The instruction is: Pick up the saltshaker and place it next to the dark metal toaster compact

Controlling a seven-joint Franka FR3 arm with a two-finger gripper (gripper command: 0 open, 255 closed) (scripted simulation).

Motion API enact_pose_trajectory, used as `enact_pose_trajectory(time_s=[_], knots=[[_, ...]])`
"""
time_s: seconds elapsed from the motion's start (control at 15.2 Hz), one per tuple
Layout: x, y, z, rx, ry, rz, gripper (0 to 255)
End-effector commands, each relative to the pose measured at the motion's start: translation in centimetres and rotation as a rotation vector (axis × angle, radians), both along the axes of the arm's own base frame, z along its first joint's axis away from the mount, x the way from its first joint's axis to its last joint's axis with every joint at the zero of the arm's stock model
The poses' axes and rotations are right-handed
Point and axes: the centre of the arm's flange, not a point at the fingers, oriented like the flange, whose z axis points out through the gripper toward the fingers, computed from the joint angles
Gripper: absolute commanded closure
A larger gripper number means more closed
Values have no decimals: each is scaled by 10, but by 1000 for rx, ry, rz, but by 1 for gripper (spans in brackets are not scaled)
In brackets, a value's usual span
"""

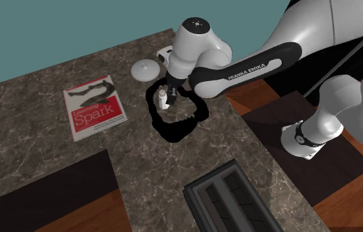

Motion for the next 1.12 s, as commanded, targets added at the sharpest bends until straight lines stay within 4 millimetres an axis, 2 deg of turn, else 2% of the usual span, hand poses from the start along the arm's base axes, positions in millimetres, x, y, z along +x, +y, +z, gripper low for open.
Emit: enact_pose_trajectory(time_s=[0.0,0.46,0.99,1.06], knots=[[0,-10,-5,-4,-7,-8,0],[9,-18,-44,-4,-7,-8,0],[9,-18,-44,-4,-7,-8,0],[9,-18,-44,-4,-7,-8,255]])
